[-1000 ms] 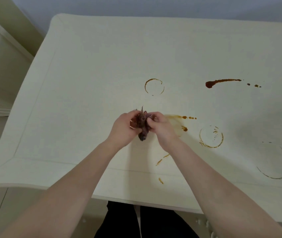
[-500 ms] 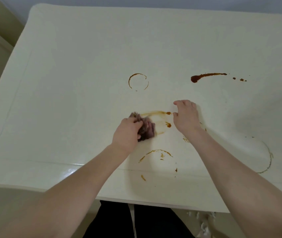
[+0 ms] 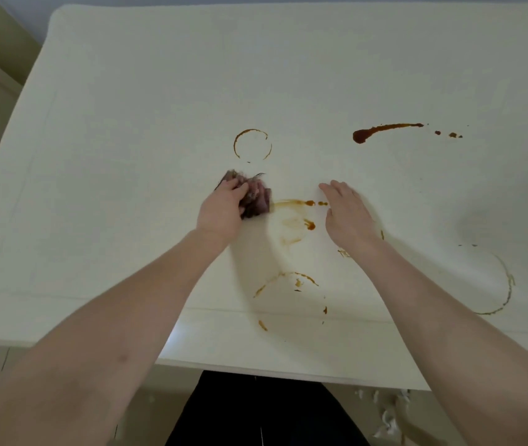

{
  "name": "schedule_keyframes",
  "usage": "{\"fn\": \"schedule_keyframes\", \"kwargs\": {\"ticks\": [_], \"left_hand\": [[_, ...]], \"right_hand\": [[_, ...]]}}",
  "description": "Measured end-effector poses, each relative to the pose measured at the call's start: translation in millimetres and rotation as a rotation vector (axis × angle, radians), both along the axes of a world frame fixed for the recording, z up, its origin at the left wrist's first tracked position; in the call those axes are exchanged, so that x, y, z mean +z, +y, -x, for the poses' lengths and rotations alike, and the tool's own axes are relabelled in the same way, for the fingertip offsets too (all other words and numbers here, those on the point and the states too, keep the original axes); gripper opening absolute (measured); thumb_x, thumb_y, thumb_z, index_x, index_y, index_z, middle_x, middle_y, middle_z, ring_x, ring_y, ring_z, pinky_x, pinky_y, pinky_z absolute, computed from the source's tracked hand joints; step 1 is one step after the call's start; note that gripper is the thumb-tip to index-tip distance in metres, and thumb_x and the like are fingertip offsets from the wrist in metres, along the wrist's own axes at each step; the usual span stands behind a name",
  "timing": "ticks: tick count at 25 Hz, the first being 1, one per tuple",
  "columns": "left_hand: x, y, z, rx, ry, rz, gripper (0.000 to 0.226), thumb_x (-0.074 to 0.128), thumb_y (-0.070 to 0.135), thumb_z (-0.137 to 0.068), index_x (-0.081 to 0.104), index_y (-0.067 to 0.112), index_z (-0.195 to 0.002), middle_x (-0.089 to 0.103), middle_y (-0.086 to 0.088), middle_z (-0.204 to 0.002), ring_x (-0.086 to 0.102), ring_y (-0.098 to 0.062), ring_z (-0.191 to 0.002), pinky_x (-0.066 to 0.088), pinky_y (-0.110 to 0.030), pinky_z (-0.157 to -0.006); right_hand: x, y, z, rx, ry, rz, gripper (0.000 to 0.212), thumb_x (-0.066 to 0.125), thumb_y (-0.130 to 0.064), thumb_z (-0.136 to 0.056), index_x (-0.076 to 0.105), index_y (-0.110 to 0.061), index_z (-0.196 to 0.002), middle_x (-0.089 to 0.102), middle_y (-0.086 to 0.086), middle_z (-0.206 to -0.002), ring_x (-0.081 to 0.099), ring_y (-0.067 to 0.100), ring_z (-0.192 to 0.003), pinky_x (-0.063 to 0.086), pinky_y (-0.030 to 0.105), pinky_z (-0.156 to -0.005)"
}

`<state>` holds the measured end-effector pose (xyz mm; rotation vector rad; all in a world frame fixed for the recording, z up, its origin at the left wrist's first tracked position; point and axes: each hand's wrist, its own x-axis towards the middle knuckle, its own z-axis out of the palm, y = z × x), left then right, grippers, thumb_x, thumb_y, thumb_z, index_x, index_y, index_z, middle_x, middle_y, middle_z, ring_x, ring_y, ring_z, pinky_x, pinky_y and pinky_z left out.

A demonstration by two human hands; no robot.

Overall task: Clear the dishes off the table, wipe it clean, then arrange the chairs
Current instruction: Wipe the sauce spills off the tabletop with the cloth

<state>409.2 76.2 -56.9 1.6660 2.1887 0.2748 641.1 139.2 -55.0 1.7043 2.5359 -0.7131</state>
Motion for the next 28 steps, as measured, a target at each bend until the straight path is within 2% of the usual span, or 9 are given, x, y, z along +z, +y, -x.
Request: {"fn": "schedule_keyframes", "kwargs": {"ticks": [3,6,9,11,17,21,23,26,28], "left_hand": [[8.3,-28.7,-62.5,-0.348,-0.153,0.065,0.048,0.053,0.006,-0.091,0.048,0.017,-0.137,0.032,-0.002,-0.152,0.031,-0.017,-0.139,0.020,-0.011,-0.103],[3.8,-59.4,-75.9,-0.650,-0.125,0.070,0.048,0.050,0.017,-0.095,0.042,0.020,-0.142,0.028,-0.002,-0.155,0.025,-0.015,-0.143,0.018,-0.020,-0.115],[1.6,-12.2,-22.7,-0.360,-0.119,0.036,0.044,0.051,0.015,-0.095,0.047,0.020,-0.139,0.037,-0.001,-0.150,0.037,-0.019,-0.136,0.028,-0.013,-0.104],[1.7,9.2,0.1,-0.117,0.000,0.052,0.052,0.053,0.009,-0.091,0.043,0.020,-0.141,0.032,-0.001,-0.153,0.035,-0.023,-0.137,0.031,-0.027,-0.109],[-5.2,-97.7,-59.4,-0.422,-0.123,0.047,0.053,0.056,0.004,-0.086,0.048,0.017,-0.138,0.031,-0.009,-0.153,0.025,-0.026,-0.143,0.015,-0.023,-0.113],[-6.3,-158.8,-54.3,-0.592,-0.102,0.097,0.053,0.055,0.008,-0.089,0.046,0.021,-0.140,0.031,-0.005,-0.153,0.025,-0.022,-0.144,0.023,-0.030,-0.116],[-5.6,-162.0,-26.7,-0.536,-0.091,0.066,0.053,0.058,0.007,-0.087,0.048,0.018,-0.137,0.035,-0.009,-0.151,0.032,-0.026,-0.140,0.024,-0.030,-0.113],[-3.5,-151.2,-1.9,-0.219,-0.017,0.052,0.053,0.057,0.009,-0.089,0.046,0.018,-0.139,0.033,-0.005,-0.152,0.030,-0.021,-0.141,0.025,-0.027,-0.112],[1.3,-161.5,-25.7,-0.222,-0.027,0.033,0.054,0.056,0.009,-0.088,0.045,0.019,-0.140,0.033,-0.004,-0.153,0.027,-0.020,-0.143,0.024,-0.027,-0.112]], "right_hand": [[5.9,1.1,4.7,-0.011,0.004,0.008,0.060,0.039,0.007,-0.086,0.035,-0.011,-0.143,0.027,0.011,-0.151,0.021,0.026,-0.140,0.016,0.031,-0.115],[7.7,-0.1,6.0,-0.008,-0.008,0.072,0.066,0.036,0.009,-0.084,0.031,-0.014,-0.146,0.020,0.010,-0.155,0.014,0.024,-0.143,0.012,0.031,-0.116],[9.6,-3.3,-3.4,-0.023,-0.015,0.065,0.069,0.035,0.011,-0.085,0.028,-0.019,-0.147,0.018,0.006,-0.157,0.011,0.022,-0.145,0.013,0.032,-0.118],[10.3,-10.3,-13.0,-0.078,-0.024,0.020,0.069,0.034,0.010,-0.087,0.028,-0.020,-0.148,0.018,0.005,-0.157,0.010,0.021,-0.145,0.012,0.032,-0.119],[4.3,-75.4,-30.1,-0.184,-0.034,-0.063,0.053,0.043,-0.005,-0.089,0.042,-0.021,-0.140,0.034,0.007,-0.149,0.023,0.029,-0.140,0.021,0.042,-0.115],[8.7,-134.9,-33.2,-0.348,-0.137,-0.008,0.047,0.044,-0.018,-0.094,0.039,-0.025,-0.140,0.026,0.004,-0.153,0.018,0.029,-0.141,0.024,0.048,-0.112],[9.6,-159.8,-37.1,-0.389,-0.173,0.026,0.046,0.044,-0.022,-0.095,0.038,-0.025,-0.140,0.024,0.006,-0.153,0.017,0.030,-0.141,0.024,0.049,-0.112],[4.5,-189.4,-42.6,-0.333,-0.209,0.032,0.047,0.044,-0.024,-0.096,0.034,-0.024,-0.142,0.021,0.008,-0.154,0.014,0.029,-0.143,0.020,0.046,-0.115],[2.3,-198.1,-42.6,-0.327,-0.159,0.031,0.049,0.044,-0.022,-0.096,0.032,-0.022,-0.144,0.019,0.009,-0.155,0.011,0.029,-0.144,0.016,0.044,-0.117]]}}
